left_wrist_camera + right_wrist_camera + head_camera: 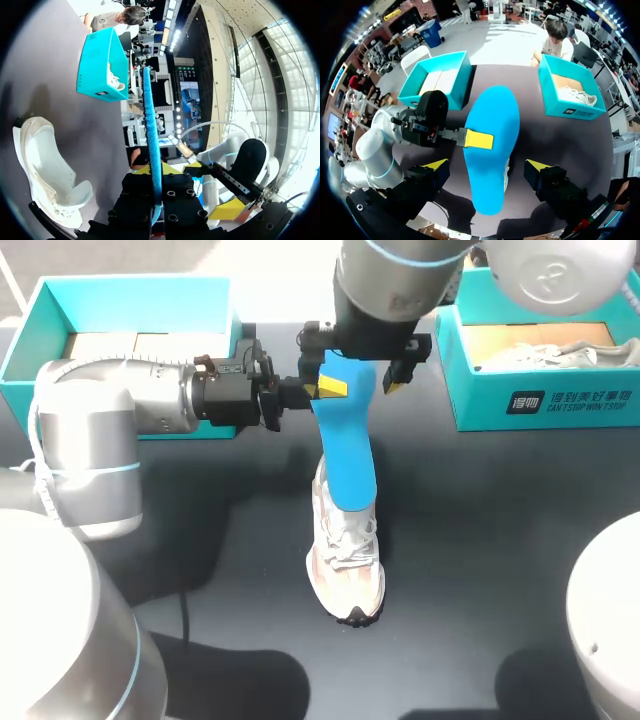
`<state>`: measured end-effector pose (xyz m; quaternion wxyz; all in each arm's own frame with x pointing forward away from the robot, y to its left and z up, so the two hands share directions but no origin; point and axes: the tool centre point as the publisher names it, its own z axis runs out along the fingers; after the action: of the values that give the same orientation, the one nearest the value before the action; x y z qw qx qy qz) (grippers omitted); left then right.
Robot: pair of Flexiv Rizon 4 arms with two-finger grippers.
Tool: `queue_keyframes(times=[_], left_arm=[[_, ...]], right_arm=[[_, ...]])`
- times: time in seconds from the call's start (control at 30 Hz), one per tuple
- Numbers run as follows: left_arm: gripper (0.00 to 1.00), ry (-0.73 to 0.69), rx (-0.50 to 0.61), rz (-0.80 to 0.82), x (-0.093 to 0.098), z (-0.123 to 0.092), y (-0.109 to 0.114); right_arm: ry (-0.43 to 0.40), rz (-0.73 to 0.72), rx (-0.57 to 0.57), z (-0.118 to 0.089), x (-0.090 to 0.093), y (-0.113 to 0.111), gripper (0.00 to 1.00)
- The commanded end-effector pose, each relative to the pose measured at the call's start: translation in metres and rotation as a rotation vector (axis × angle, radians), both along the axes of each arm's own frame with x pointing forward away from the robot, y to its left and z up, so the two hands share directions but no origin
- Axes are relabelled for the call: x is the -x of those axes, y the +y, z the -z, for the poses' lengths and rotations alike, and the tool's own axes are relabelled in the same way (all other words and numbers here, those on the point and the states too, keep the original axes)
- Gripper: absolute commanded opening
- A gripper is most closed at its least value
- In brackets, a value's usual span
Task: Take the shoe out of the shoebox, open the shoe tongue, remove and reinsert the insole, then place the shoe into the shoebox
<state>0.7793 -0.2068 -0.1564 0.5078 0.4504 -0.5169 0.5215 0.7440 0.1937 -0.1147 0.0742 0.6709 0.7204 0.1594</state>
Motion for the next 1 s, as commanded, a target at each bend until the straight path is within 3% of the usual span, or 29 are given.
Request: queue_keyframes(times=[0.03, 0.5, 0.57, 0.83, 1.0], left_arm=[[0.00, 0.000, 0.000, -0.001, 0.000, 0.000, 0.000], [0.00, 0.000, 0.000, -0.001, 0.000, 0.000, 0.000], [0.00, 0.000, 0.000, -0.001, 0.000, 0.000, 0.000], [0.00, 0.000, 0.000, -0.001, 0.000, 0.000, 0.000], [0.00, 0.000, 0.000, -0.001, 0.000, 0.000, 0.000]], right_arm=[[0.002, 0.043, 0.101, 0.001, 0.000, 0.005, 1.00], [0.002, 0.043, 0.101, 0.001, 0.000, 0.005, 1.00], [0.011, 0.064, -0.039, 0.002, -0.001, 0.001, 1.00], [0.004, 0.052, -0.151, -0.004, 0.001, -0.025, 1.00], [-0.006, 0.021, -0.313, -0.003, 0.001, -0.036, 1.00]])
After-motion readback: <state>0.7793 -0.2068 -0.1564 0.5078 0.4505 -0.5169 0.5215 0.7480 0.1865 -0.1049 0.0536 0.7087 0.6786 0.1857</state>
